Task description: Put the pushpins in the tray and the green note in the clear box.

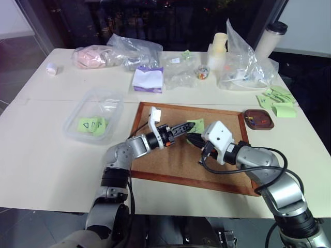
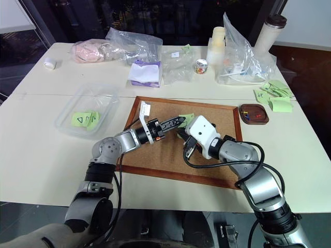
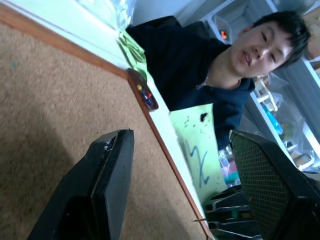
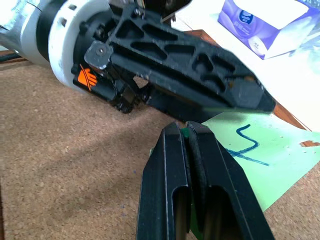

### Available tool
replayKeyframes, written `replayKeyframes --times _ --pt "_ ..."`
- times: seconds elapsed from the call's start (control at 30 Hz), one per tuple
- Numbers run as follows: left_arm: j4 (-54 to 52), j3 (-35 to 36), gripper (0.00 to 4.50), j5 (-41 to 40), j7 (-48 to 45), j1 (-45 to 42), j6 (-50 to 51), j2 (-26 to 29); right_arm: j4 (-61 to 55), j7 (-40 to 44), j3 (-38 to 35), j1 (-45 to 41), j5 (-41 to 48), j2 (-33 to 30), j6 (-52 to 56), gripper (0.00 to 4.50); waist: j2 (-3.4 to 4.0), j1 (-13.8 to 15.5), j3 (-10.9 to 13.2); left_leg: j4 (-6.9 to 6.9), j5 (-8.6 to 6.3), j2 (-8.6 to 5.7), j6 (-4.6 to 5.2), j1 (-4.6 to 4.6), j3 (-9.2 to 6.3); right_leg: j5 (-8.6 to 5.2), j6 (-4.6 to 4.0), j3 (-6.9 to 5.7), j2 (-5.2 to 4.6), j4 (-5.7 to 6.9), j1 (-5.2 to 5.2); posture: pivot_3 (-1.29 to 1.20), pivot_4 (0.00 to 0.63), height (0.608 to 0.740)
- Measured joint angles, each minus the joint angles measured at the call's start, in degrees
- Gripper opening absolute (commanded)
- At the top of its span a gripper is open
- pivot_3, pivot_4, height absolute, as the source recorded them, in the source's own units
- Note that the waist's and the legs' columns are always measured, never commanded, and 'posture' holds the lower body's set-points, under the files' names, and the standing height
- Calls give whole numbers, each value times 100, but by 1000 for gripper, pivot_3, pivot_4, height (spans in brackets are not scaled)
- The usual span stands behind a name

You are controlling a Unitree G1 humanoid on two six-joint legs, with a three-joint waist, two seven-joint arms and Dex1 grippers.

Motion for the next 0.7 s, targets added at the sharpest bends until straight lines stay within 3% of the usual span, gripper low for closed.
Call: replayKeyframes --times 0.17,0.5,0.7 --pt "3 -3 58 -123 -53 2 123 -33 0 57 -12 -2 2 -51 2 0 0 0 0 0 0 0 0 0 0 0 0 0 -1 0 0 0 150 740" --pt "-2 -48 58 -193 -55 12 47 -78 -1 68 -55 -20 59 -151 9 0 0 1 0 0 0 0 -1 0 0 0 0 0 -2 0 0 0 150 740" --pt "92 -422 58 473 -65 184 -921 -56 -191 20 -409 -186 261 -178 258 0 0 10 1 0 1 0 -1 0 1 0 -1 0 -4 0 0 0 150 740"
